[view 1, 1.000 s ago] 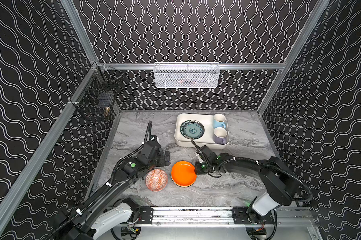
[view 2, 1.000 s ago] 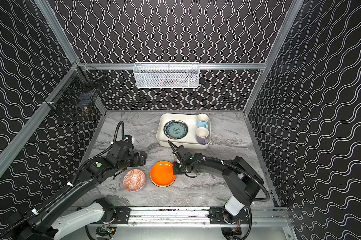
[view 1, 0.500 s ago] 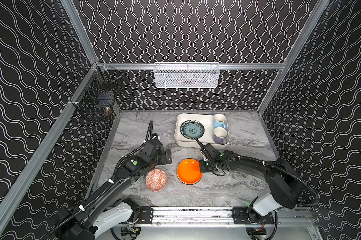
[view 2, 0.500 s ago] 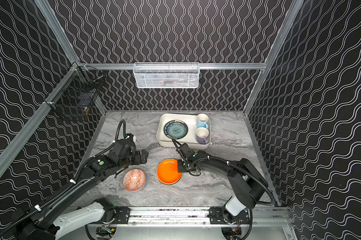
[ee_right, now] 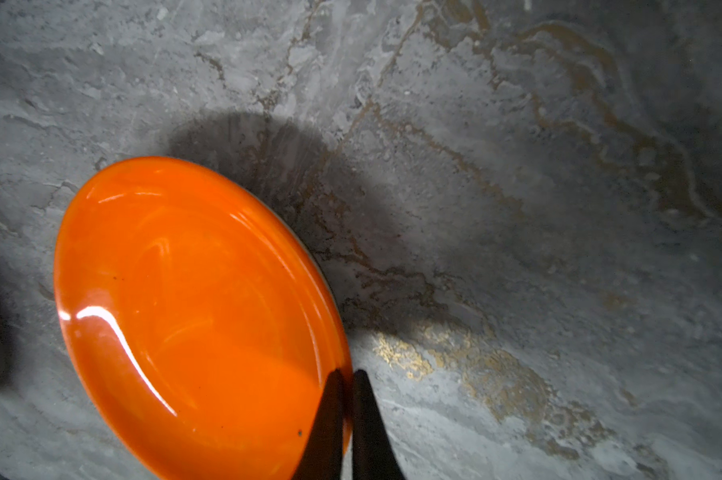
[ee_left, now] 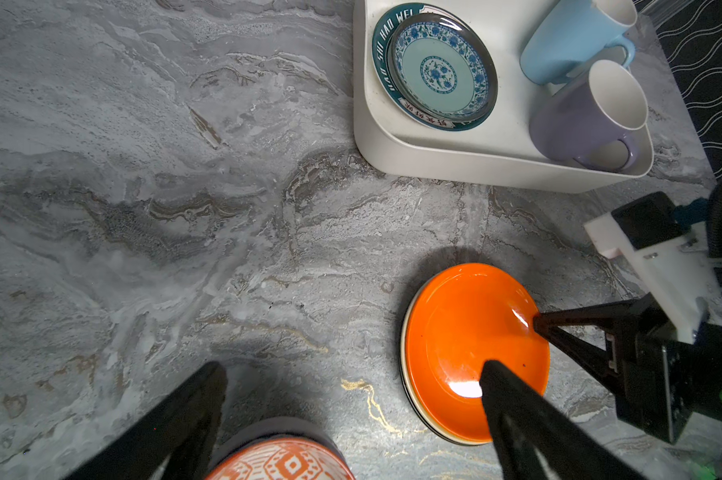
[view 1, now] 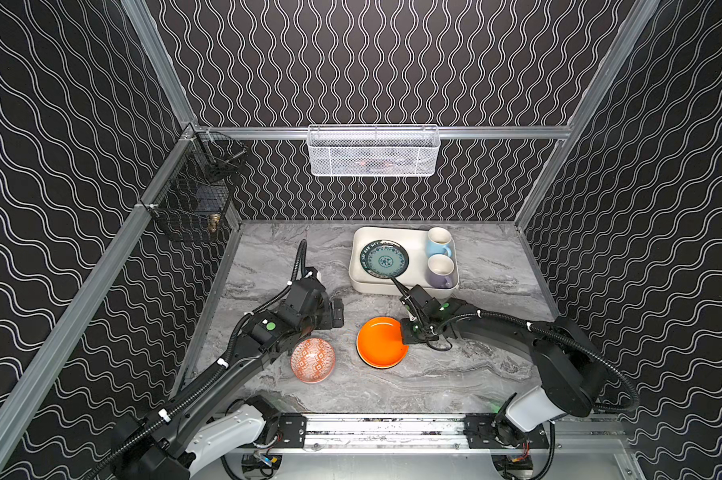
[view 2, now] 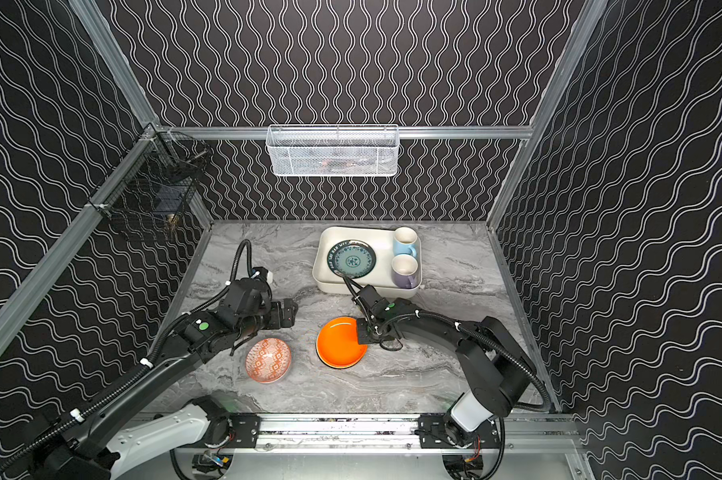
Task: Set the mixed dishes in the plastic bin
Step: 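Grip the orange plate's rim with the right gripper and tilt it up, then carry the orange plate into the bin and lower it onto the blue-floral plate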
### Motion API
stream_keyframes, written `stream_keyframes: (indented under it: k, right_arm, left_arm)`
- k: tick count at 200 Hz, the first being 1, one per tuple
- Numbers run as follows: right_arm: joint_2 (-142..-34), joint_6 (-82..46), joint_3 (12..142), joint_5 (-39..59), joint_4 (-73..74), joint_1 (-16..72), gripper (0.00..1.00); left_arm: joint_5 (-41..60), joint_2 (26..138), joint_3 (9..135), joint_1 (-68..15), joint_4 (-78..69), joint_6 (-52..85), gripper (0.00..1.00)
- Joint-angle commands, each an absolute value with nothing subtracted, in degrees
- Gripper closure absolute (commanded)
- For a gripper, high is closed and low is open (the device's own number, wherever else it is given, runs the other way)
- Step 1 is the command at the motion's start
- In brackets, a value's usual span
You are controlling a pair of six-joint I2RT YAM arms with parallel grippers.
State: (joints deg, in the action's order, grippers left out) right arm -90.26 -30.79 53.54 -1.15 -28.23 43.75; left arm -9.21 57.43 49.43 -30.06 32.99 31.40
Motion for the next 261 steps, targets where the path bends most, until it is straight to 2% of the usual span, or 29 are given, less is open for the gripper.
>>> stream_keyframes:
  k: [1, 169, 224, 261]
  right_arm:
    - [-88.7, -30.6, 54.4, -3.1, -31.6, 43.6, 0.97]
    - [-81.3, -30.2, 55.0, 17.2, -25.1, 33.3, 1.00]
    - [-81.5, -29.0, 62.1, 18.7, -25.5, 29.3, 1.00]
    - [-86.8, -27.4, 71.1, 19.5, -25.3, 25.4, 1.00]
  left_arm:
    - [-9.3, 57.0, 49.4, -30.0, 32.3, 30.7, 0.01]
    - [-11.0, 56.3, 51.9, -30.0, 34.1, 29.5, 0.01]
    - [-11.9, 58.2, 55.2, -30.0, 34.9, 28.2, 0.01]
    - [-11.9, 61.9, 59.5, -30.0, 35.1, 26.3, 0.01]
